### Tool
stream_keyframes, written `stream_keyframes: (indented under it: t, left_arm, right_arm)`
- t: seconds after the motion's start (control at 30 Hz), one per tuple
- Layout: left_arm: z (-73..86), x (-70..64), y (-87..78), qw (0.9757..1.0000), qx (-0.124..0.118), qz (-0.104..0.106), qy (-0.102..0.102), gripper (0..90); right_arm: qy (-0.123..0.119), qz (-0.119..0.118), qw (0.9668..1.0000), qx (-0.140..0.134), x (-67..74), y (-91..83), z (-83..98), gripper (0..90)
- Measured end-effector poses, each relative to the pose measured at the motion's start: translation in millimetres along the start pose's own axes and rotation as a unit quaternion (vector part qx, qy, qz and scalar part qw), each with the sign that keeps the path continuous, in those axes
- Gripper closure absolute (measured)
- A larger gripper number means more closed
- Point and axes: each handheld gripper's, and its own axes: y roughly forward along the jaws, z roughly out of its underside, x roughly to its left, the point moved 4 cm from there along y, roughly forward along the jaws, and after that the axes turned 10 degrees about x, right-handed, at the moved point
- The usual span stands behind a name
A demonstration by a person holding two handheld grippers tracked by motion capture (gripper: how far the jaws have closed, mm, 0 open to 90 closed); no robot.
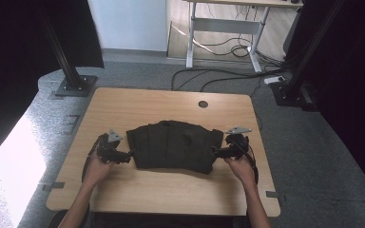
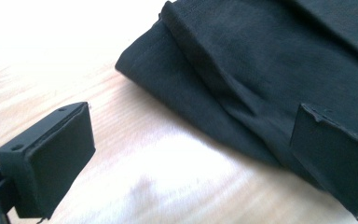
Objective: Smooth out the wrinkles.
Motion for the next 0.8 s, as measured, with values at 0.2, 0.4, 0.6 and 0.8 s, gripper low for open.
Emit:
stream_keyframes:
  t: [0.2, 0.4, 0.6, 0.8]
  left_arm:
    - [19.9, 0.9, -15.1, 1.0, 0.0, 0.001, 0.003, 0.0]
    - [40.0, -0.3, -22.4, 1.0, -0.001, 0.0, 0.006, 0.0]
    - [60.7, 5.4, -19.4, 0.9999, 0.012, -0.001, -0.005, 0.0]
    - [76.0, 8.4, -11.0, 0.9994, 0.03, 0.001, -0.017, 0.0]
  right_arm:
    - [0.004, 0.003, 0.9999, -0.011, 2.2, -20.3, 15.9, 0.0]
    - [0.009, 0.01, 0.9998, -0.016, 3.5, -34.2, 33.4, 0.0]
    - [0.022, 0.014, 0.9995, -0.018, 3.3, -33.4, 55.4, 0.0]
    - [0.034, 0.011, 0.9992, -0.015, 0.9, -19.1, 79.7, 0.0]
